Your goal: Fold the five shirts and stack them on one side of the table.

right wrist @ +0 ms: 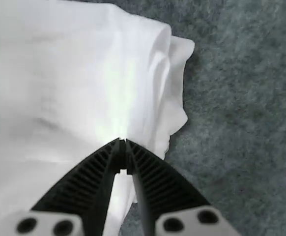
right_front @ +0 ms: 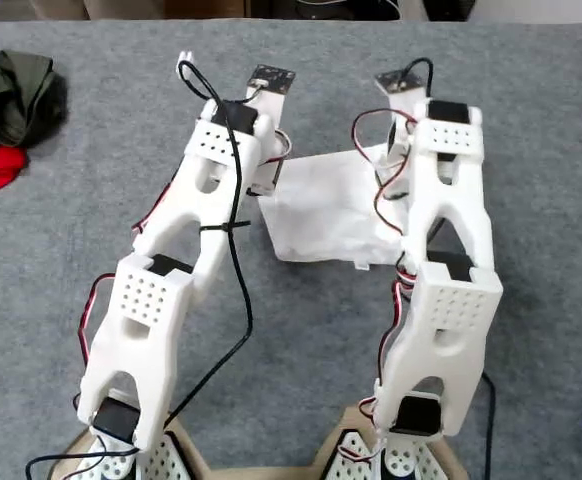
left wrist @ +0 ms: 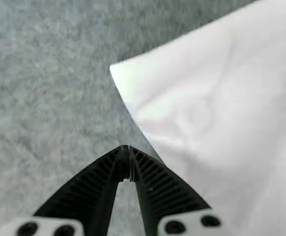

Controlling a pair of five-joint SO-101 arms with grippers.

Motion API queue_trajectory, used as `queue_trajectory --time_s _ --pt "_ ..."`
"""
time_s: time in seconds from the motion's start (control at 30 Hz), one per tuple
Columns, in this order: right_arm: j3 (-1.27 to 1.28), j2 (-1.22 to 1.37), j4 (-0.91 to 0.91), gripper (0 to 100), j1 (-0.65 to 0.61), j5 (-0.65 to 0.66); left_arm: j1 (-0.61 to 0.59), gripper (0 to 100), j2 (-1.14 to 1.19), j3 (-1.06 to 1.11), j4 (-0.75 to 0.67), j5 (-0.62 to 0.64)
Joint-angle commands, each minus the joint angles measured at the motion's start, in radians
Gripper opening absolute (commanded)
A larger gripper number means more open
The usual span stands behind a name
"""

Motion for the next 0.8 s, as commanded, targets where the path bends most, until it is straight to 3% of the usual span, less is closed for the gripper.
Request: queue_trajectory --time_s 0.0,0.1,0.33,0.5,0.77 --pt "-0.122 -0.004 0.104 0.8 0.010 0.008 0.077 2 -0.022 -0.115 0.150 -0.009" --pt "-0.180 -0.005 0.245 0.6 0.004 -0.009 0.147 2 -0.030 -0.112 0.175 -0.003" --pt "-0.166 -0.050 0.315 0.8 0.116 -0.275 0.255 2 -0.194 0.068 0.170 -0.008" --pt "-0.031 -0.189 0.269 0.9 0.130 -0.358 0.264 2 -0.226 0.249 0.055 -0.006" --pt "0.271 -0.398 0.069 0.9 0.140 -0.364 0.267 2 -0.228 0.486 -0.109 -0.002"
